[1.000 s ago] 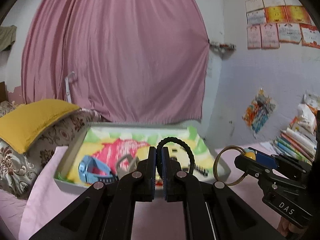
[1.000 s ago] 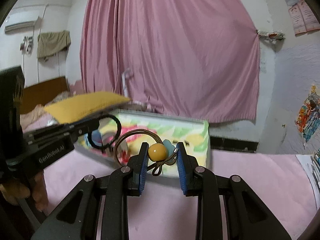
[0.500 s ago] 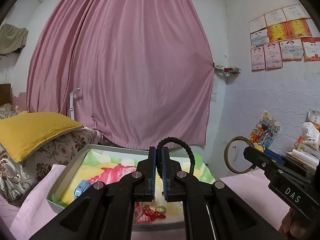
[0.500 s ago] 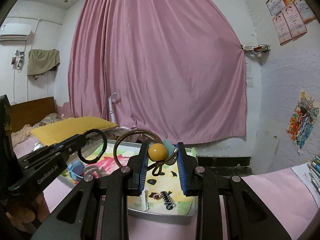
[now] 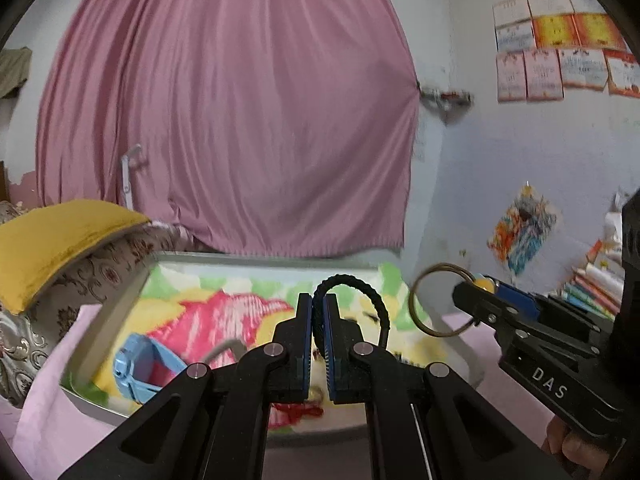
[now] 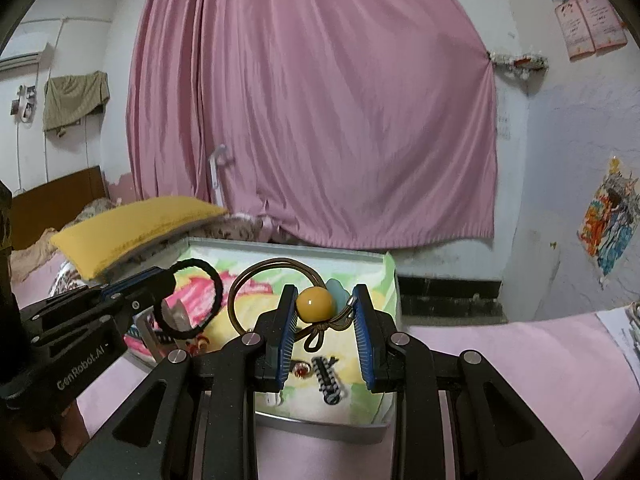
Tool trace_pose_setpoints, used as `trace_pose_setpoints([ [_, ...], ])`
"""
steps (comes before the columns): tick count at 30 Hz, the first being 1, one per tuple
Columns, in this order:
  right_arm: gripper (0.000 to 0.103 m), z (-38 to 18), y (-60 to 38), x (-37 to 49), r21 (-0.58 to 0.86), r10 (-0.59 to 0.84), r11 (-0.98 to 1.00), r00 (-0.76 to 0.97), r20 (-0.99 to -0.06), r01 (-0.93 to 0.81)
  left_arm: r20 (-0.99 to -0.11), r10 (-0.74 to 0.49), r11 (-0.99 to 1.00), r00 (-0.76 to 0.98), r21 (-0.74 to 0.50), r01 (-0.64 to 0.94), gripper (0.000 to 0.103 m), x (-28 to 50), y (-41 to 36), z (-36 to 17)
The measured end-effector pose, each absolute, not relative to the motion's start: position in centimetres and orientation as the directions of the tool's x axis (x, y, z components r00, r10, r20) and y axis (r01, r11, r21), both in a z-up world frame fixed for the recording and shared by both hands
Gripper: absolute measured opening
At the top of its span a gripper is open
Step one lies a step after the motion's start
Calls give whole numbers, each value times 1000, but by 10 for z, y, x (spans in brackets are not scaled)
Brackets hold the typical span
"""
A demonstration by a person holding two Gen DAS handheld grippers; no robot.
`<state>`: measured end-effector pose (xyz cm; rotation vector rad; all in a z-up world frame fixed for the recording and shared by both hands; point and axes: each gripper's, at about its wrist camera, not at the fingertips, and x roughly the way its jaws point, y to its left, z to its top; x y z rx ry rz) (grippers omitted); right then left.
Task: Organize jewelry
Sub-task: 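Carry both hair ties into the tray and open both grippers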
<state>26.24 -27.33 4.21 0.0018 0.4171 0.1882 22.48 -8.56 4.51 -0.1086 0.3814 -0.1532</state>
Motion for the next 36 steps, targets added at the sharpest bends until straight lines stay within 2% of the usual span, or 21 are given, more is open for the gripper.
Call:
trace_pose_setpoints([
  [9,24,26,-275,281,53,181,982,847,-499,-179,-485,-199,978,852,-160,137,5,242,-83,30],
  [20,24,9,-269,294,71,211,975,777,-593,-211,-581,-189,980,791,-169,109,5,254,-81,17],
  [36,24,-2,-264,303,98,238,968,718,-654,-232,-643,-200,978,739,-182,105,6,263,-81,8],
])
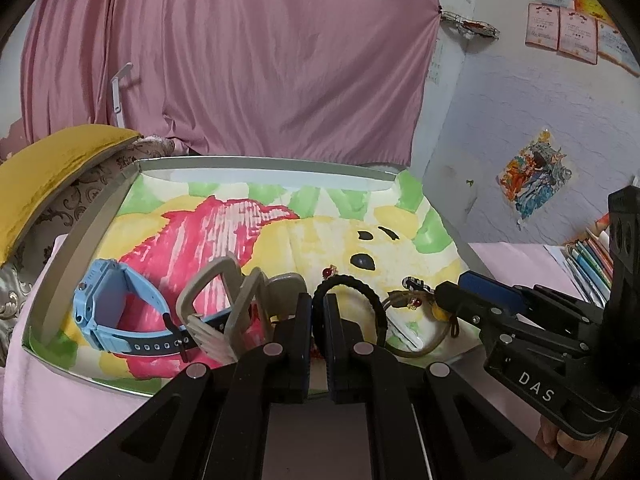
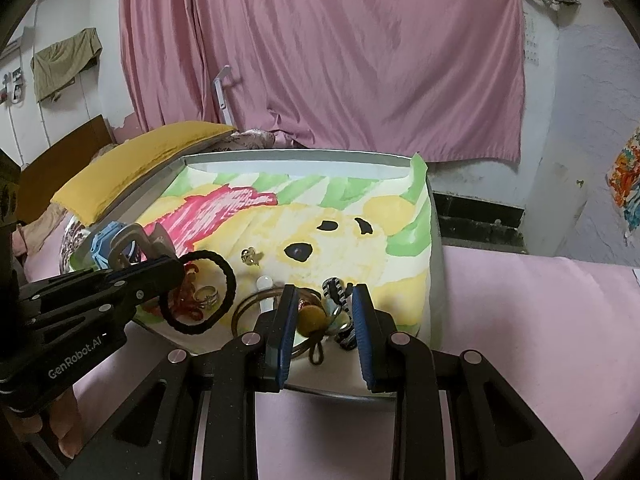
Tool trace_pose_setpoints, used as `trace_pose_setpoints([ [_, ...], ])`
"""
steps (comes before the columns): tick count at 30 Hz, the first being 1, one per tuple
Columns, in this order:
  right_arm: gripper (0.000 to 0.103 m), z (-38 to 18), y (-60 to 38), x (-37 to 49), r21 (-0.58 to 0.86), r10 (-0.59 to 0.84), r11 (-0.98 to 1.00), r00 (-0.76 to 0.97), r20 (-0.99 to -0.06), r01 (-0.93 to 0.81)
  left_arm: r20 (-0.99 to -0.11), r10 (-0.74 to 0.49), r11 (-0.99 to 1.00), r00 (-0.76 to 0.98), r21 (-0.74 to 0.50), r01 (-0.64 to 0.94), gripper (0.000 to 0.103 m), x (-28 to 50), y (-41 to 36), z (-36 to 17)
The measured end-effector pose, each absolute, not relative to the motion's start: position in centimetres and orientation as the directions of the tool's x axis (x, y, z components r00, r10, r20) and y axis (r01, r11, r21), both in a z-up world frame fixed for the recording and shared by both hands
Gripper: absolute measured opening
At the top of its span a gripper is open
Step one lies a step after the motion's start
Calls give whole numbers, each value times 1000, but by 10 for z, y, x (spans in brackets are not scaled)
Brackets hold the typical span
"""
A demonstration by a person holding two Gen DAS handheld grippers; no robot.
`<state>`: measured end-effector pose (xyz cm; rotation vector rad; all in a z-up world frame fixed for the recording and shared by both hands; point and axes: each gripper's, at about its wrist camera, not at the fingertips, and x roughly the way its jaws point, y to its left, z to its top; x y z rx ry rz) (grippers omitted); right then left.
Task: Organize jewelry
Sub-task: 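Carry both hair ties into the tray and open both grippers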
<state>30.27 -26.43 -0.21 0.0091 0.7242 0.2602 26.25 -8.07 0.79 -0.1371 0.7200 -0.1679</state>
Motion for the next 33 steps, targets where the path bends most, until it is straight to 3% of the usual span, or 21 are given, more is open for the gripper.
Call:
trace_pose_setpoints([
  [10,25,-2,-266,300,101,237,969,728,-643,-226,-658,-197,977,727,-190,93,8,266,-78,5],
  [19,29,4,-269,293,103,235,971,762,-603,-218,-635,-199,976,747,-196,93,27,262,-76,8],
  [23,29,9,-273,288,103,227,973,786,-575,-205,-599,-204,975,775,-199,103,44,255,-76,13],
  [25,30,11,-276,285,100,220,975,800,-558,-197,-575,-193,977,795,-184,105,44,251,-76,18],
  [28,43,16,-278,280,96,209,978,824,-527,-188,-542,-180,980,821,-172,102,45,247,-74,25],
  [31,50,22,-280,275,90,204,979,844,-495,-183,-517,-167,980,839,-179,85,53,244,-69,31],
  [33,61,26,-282,271,85,193,981,858,-476,-174,-505,-156,981,849,-182,71,57,241,-64,34],
])
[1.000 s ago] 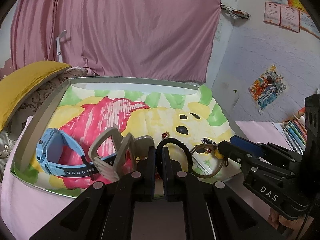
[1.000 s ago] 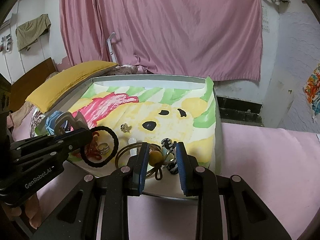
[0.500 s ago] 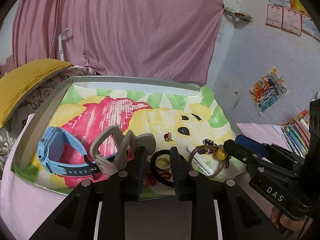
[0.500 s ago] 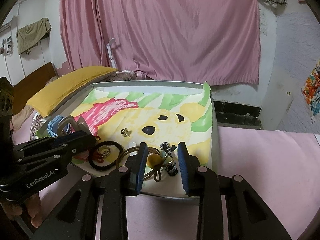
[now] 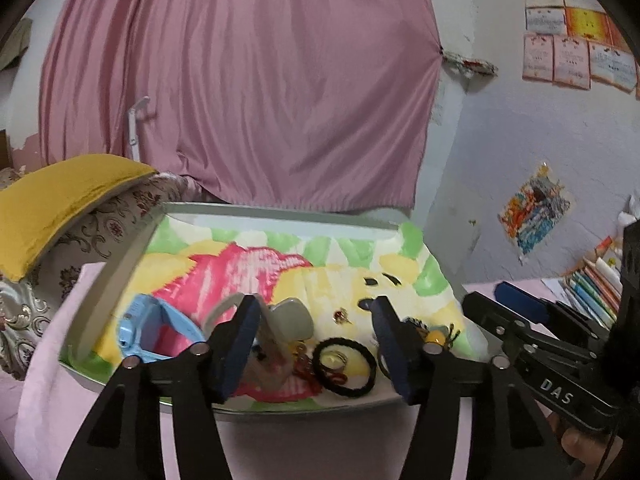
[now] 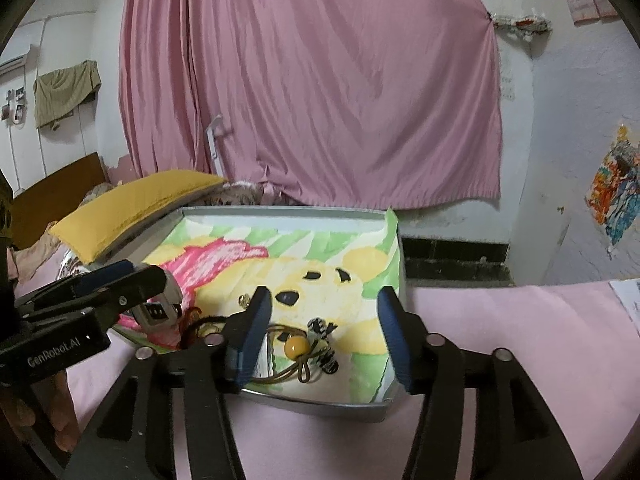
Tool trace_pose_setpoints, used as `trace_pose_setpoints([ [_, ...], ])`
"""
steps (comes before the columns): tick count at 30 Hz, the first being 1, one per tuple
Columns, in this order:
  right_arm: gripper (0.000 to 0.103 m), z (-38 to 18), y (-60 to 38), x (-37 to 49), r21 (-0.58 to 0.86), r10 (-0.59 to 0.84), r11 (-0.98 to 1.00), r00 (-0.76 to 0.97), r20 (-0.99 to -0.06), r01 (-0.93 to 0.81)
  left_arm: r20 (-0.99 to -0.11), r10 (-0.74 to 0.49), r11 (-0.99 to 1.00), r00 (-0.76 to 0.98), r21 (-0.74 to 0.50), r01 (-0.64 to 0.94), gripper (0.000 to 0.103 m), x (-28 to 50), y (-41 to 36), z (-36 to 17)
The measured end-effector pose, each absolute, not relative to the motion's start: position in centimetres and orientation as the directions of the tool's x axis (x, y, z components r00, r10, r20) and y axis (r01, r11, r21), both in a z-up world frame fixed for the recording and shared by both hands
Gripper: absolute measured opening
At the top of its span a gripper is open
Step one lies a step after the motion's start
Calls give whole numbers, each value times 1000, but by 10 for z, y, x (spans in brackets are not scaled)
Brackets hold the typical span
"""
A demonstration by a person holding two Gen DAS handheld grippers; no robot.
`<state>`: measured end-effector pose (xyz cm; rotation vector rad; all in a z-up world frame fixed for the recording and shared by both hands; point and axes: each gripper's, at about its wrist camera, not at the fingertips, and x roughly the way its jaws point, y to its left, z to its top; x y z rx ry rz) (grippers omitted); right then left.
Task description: Organize jewelry
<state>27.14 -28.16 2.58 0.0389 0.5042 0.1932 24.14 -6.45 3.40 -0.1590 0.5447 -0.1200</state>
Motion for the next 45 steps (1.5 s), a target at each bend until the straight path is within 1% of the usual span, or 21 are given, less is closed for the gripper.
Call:
trace_pose_setpoints([
  [3,71,31,-282,265,82,191,982,876,-443,-172,-493,-130,984,860,-174,49,61,237,-58,38],
  [4,74,33,-282,263,78,188,982,883,-431,-171,-490,-123,984,863,-170,43,64,236,-56,38],
  [6,82,37,-282,259,76,192,981,891,-411,-176,-480,-107,986,871,-165,30,76,232,-52,41],
  [7,83,39,-282,256,75,196,981,895,-400,-181,-476,-103,986,874,-166,26,80,229,-49,41],
  [9,88,41,-280,252,71,203,979,902,-381,-190,-459,-87,986,884,-167,10,92,223,-43,44],
  [12,91,45,-280,246,73,218,976,907,-361,-206,-438,-73,985,896,-171,-3,101,214,-36,47],
  [19,95,52,-278,229,82,239,971,919,-312,-224,-413,-50,986,910,-168,-22,102,195,-25,51],
  [22,100,54,-278,221,87,242,970,923,-300,-226,-403,-47,986,914,-167,-24,102,186,-21,53],
  [29,101,59,-272,197,87,253,967,926,-279,-238,-384,-34,987,923,-156,-29,102,166,-15,57],
  [35,101,59,-262,171,31,243,969,935,-259,-244,-379,-25,986,925,-162,-40,102,147,-8,61],
  [45,101,65,-260,132,49,266,964,928,-259,-262,-368,-14,986,930,-160,-49,102,114,3,61],
])
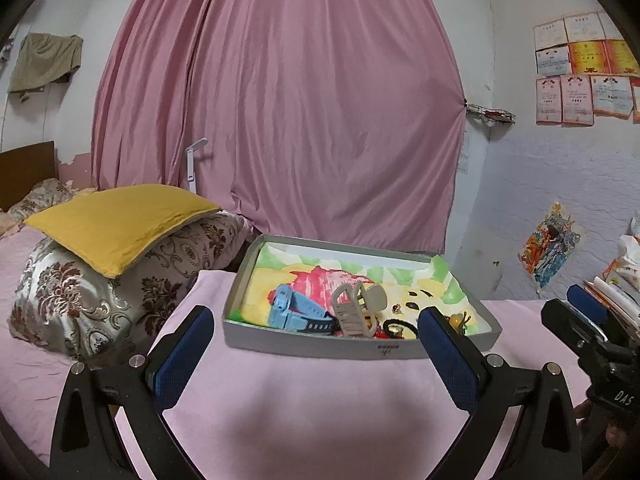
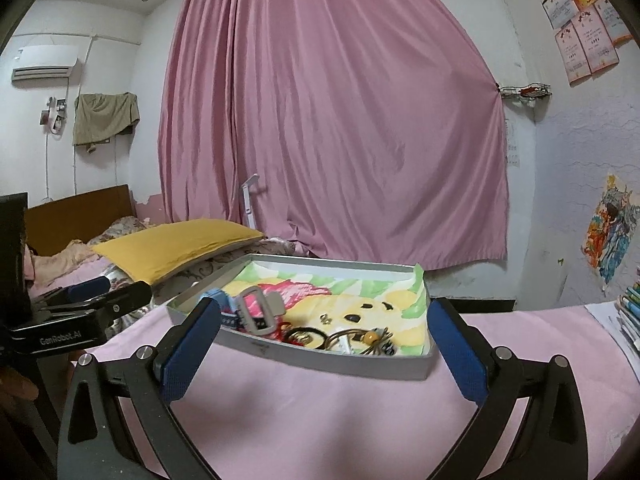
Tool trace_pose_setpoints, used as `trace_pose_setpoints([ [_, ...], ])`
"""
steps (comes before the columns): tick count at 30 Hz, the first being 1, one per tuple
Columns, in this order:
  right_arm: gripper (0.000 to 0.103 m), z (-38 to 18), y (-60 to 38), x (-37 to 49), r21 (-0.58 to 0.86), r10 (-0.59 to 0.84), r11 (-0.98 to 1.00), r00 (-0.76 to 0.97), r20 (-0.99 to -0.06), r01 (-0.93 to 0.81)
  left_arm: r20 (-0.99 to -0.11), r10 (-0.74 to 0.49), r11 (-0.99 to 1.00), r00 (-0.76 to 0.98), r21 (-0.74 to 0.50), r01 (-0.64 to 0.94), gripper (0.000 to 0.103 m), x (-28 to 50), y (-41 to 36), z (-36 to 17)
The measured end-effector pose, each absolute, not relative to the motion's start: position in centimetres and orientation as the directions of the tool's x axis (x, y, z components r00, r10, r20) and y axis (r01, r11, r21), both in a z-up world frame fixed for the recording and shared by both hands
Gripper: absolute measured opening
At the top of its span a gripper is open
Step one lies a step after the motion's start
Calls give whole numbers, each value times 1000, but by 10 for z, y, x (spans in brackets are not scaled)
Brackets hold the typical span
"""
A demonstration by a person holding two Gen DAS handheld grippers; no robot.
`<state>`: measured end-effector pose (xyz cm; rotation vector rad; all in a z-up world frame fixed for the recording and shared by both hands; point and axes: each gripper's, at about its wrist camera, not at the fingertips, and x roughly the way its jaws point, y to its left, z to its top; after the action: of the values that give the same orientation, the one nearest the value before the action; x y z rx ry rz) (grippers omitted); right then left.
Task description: Organize jewelry
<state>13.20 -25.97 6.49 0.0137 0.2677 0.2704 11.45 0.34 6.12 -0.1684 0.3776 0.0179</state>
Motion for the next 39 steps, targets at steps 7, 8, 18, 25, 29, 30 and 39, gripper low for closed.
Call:
trace_pose_setpoints([
  [7,101,61,-259,114,50,267,963,927,-262,-263,-363,-8,988,932,-145,-48,102,95,11,58],
  [8,101,59,-260,112,55,265,964,928,-262,-259,-362,-7,988,932,-145,-48,102,93,11,57],
  [18,101,24,-262,94,105,198,979,933,-299,-174,-344,0,986,939,-159,-59,102,69,16,38],
  [25,101,8,-264,88,100,146,988,935,-322,-120,-324,23,988,946,-139,-72,102,57,19,19],
  [29,101,1,-262,89,95,130,990,932,-337,-104,-317,19,987,948,-146,-69,102,54,21,12],
  [30,101,-1,-262,90,91,126,991,933,-337,-101,-321,19,987,947,-146,-69,102,54,21,10],
  [39,101,-4,-263,92,90,117,992,933,-340,-92,-338,12,983,941,-166,-72,102,58,27,1],
])
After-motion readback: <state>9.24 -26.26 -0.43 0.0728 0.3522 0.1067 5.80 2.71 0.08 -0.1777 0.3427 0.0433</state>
